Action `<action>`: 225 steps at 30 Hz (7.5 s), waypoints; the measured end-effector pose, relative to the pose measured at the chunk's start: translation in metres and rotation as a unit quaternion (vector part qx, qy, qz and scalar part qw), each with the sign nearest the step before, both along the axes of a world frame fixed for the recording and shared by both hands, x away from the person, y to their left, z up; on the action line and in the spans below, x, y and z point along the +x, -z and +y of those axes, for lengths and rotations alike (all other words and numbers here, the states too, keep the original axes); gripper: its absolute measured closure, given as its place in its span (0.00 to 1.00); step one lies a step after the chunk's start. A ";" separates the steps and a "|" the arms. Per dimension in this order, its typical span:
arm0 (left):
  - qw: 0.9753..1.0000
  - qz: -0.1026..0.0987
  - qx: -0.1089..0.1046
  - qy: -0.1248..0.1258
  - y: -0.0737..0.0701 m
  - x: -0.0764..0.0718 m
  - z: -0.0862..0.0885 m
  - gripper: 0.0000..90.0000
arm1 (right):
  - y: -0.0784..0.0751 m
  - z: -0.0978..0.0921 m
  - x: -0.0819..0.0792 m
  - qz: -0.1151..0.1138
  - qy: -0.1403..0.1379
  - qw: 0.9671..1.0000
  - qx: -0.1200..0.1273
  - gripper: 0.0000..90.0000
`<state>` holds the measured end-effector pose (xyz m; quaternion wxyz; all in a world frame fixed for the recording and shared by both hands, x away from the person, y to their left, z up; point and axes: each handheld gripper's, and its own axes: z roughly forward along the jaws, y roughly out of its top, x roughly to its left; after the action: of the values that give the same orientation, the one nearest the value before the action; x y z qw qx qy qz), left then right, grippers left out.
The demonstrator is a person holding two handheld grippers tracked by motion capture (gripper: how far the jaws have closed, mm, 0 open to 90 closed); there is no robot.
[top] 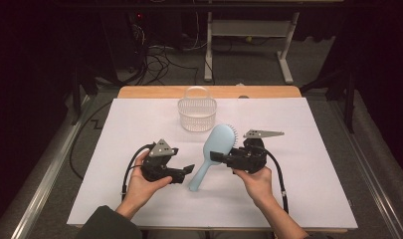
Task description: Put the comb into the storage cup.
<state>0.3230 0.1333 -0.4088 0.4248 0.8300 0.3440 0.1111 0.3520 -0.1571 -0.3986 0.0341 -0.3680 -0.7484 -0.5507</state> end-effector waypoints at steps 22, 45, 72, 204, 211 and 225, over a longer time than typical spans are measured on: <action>0.996 -0.023 -0.021 -0.082 0.014 -0.008 0.064 0.21 | -0.014 -0.017 0.006 -0.008 0.019 1.000 -0.017 0.65; 0.982 -0.085 -0.035 -0.164 0.047 -0.028 0.113 0.19 | -0.031 -0.032 0.016 -0.012 0.045 0.999 -0.026 0.65; 0.977 -0.097 -0.046 -0.186 0.060 -0.033 0.124 0.19 | -0.057 -0.025 0.039 -0.022 0.056 0.997 -0.050 0.64; 0.978 -0.092 -0.056 -0.180 0.061 -0.032 0.125 0.21 | -0.100 0.054 0.163 -0.051 0.161 0.980 -0.103 0.64; 0.978 -0.092 -0.055 -0.181 0.061 -0.032 0.125 0.21 | -0.092 0.062 0.164 -0.052 0.162 0.980 -0.107 0.64; 0.978 -0.092 -0.055 -0.180 0.061 -0.032 0.125 0.21 | -0.079 0.070 0.165 -0.051 0.163 0.979 -0.113 0.64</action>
<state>0.2910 0.2588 -0.4700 0.4724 0.7160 0.4529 0.2431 0.5168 -0.0876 -0.3195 -0.1363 -0.4579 -0.7362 -0.4793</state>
